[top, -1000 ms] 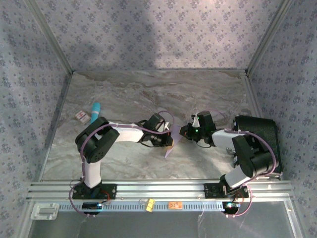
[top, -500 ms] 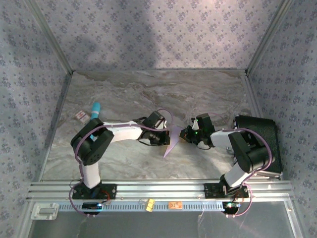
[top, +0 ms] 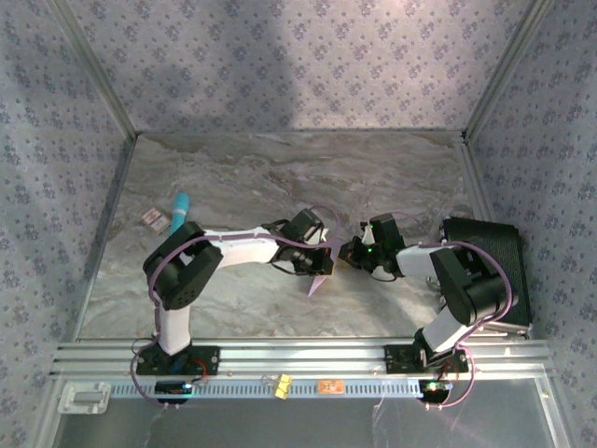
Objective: Fold a paper plane with a square sheet of paper (pick it up from the middle)
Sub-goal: Fold the wing for the fifth time at the center of the table.
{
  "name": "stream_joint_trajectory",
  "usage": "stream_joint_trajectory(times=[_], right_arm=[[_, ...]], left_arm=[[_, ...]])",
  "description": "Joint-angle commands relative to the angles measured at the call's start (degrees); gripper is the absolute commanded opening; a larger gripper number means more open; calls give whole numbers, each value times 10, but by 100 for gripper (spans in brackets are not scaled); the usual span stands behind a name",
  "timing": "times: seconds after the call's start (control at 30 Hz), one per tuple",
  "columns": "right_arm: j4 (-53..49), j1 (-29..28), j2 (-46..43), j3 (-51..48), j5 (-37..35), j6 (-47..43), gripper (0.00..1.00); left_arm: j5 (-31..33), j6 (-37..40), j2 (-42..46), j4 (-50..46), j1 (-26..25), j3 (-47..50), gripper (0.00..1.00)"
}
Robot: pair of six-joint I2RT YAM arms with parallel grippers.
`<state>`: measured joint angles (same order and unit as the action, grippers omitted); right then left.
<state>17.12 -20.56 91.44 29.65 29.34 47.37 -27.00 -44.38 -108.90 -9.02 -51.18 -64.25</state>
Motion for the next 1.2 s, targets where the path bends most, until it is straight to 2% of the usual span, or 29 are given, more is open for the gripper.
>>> stream_joint_trajectory(times=[0.0, 0.37, 0.77, 1.0, 1.17], right_arm=[[-40, 0, 7, -8, -35, -4, 1], [-36, 1, 11, -13, -36, -5, 1], [-34, 4, 12, -15, -36, -5, 1], [-31, 5, 15, -18, -35, -4, 1], [-30, 3, 15, -20, -34, -4, 1]], left_arm=[[-7, 13, -18, -4, -1, -3, 1], [13, 16, -21, 7, 3, 47, 1], [-5, 17, 43, 25, 3, 56, 2], [-28, 14, 28, 55, 5, 70, 2], [-3, 27, 13, 27, 5, 74, 2]])
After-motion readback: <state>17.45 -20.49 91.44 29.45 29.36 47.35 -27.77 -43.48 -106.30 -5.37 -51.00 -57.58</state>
